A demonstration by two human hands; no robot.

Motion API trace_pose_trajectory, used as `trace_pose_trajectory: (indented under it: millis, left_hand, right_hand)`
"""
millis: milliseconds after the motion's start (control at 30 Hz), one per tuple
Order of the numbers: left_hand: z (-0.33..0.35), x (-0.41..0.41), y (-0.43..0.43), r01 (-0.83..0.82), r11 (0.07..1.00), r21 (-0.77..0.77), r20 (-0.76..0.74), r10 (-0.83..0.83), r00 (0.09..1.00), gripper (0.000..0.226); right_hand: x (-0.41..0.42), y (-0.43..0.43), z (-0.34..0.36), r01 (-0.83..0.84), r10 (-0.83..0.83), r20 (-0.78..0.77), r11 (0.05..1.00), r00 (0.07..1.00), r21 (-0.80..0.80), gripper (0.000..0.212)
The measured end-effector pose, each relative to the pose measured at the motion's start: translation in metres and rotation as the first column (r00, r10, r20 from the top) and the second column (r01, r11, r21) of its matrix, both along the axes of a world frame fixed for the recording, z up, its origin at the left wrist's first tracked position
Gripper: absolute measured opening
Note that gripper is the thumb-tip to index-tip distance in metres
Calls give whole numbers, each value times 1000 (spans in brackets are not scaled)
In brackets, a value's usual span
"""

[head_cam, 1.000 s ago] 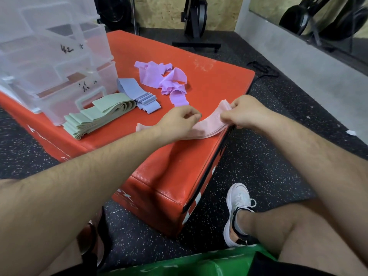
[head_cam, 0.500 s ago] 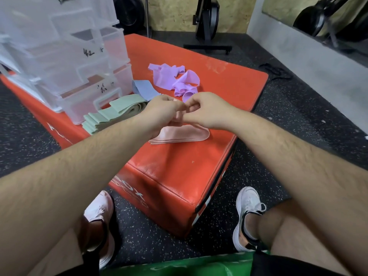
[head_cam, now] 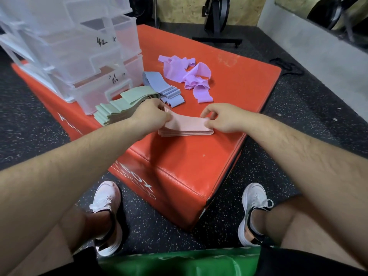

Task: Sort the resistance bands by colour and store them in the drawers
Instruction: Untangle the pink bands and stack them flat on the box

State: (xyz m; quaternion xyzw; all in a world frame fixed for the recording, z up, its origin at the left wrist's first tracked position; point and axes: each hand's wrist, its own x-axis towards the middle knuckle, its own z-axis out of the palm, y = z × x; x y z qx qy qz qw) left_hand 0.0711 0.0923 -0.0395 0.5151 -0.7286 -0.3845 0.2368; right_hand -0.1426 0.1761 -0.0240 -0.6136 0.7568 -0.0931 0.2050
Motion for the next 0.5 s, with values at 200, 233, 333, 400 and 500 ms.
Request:
trace_pose_trajectory:
  millis: [200,233,333,400,500]
  left_hand:
    - [-8,6,-5,142,969,-202,387,-54,920,13]
    - [-9,6,-6,137,973,-188,404,-51,913,15]
    - [-8,6,-7,187,958,-219,391,-90,916,38]
    - [-2,3,-1,295,910,-290,353,-185,917,52]
    - [8,-8,9,372,874,-313,199,-323,925,50]
  right_hand:
    - [8,-5,-2,185,-192,80,978,978,94,29]
    - [8,-5,-3,204,-218,123,972,968,115,28]
    - [6,-4,-4,204,-223,214,973,951,104,19]
    - [7,-2,0,132,-136,177,991,975,35,20]
    - [10,3,11,-13,32,123,989,992,-148,18]
